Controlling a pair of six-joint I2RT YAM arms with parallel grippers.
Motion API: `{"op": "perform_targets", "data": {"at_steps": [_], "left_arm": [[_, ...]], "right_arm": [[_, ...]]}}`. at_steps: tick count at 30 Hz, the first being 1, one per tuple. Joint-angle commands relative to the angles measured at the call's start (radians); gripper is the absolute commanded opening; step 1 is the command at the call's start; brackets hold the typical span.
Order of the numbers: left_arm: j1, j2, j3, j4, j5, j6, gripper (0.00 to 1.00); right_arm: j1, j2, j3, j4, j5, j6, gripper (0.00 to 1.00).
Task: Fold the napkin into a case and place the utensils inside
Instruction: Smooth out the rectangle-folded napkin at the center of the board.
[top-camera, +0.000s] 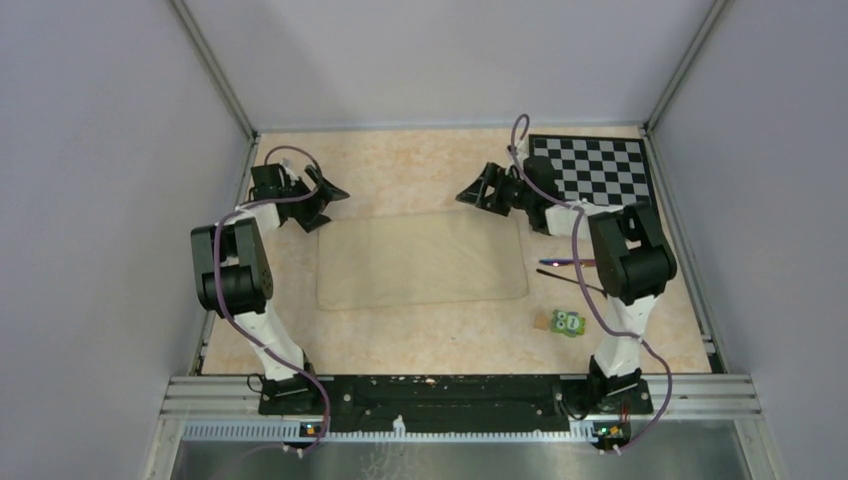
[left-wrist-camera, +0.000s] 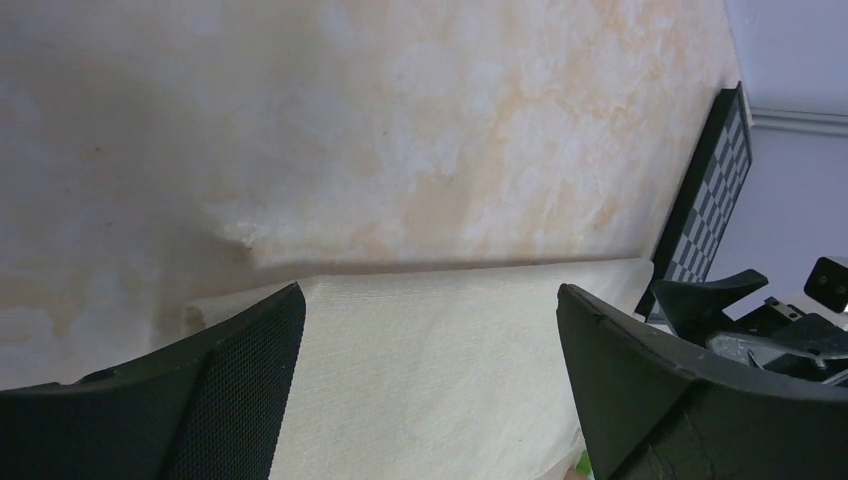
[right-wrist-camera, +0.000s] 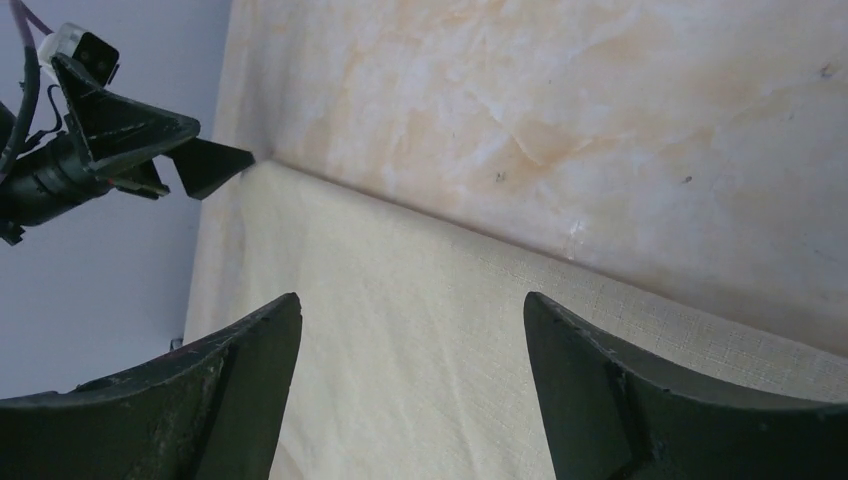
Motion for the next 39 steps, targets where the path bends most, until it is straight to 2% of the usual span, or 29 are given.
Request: {"op": "perform_targets", "data": {"at_steps": [1, 7, 14, 18, 21, 23, 25, 28, 31, 35, 39], "left_arm": [[0.037, 0.049, -0.011, -0.003, -0.013, 0.024, 0.99], [0.083, 0.078, -0.018, -0.023, -0.023, 0.024, 0.99], [0.052, -0.059, 0.038, -0.071, -0.048, 0.128, 0.99], [-0.081, -0.124, 0.033, -0.078, -0.017, 0.098, 0.99], [-0.187, -0.135, -0.039, 0.071, 0.032, 0.0, 0.99], [-0.282, -0.106, -0.065, 0.181, 0.064, -0.067, 0.99], [-0.354, -0.048, -0.037, 0.213, 0.058, -0.086, 0.99], [-0.415, 0.044, -0.012, 0.278, 0.041, -0.129, 0.99], [-0.417, 0.105, -0.019, 0.353, 0.033, -0.174, 0.99], [-0.397, 0.146, -0.023, 0.339, -0.025, -0.156, 0.99], [-0.326, 0.154, -0.046, 0.308, -0.015, -0.141, 0.99]], "right_arm": [[-0.024, 0.06, 0.021, 0.028, -0.01, -0.001, 0.8], [-0.099, 0.112, -0.004, 0.018, -0.017, 0.022, 0.8], [-0.082, 0.054, 0.016, -0.03, 0.004, -0.003, 0.8], [-0.001, -0.044, -0.019, 0.003, 0.029, -0.011, 0.81], [0.056, -0.04, -0.023, 0.06, 0.011, 0.018, 0.81], [0.073, -0.009, -0.009, 0.083, -0.015, 0.042, 0.81], [0.078, 0.02, -0.005, 0.103, -0.032, 0.059, 0.81], [0.07, 0.067, 0.011, 0.094, -0.035, 0.062, 0.81], [0.04, 0.13, 0.022, 0.108, -0.068, 0.091, 0.81], [-0.034, 0.173, 0.009, 0.098, -0.08, 0.12, 0.81], [-0.078, 0.168, -0.009, 0.099, -0.08, 0.121, 0.81]]}}
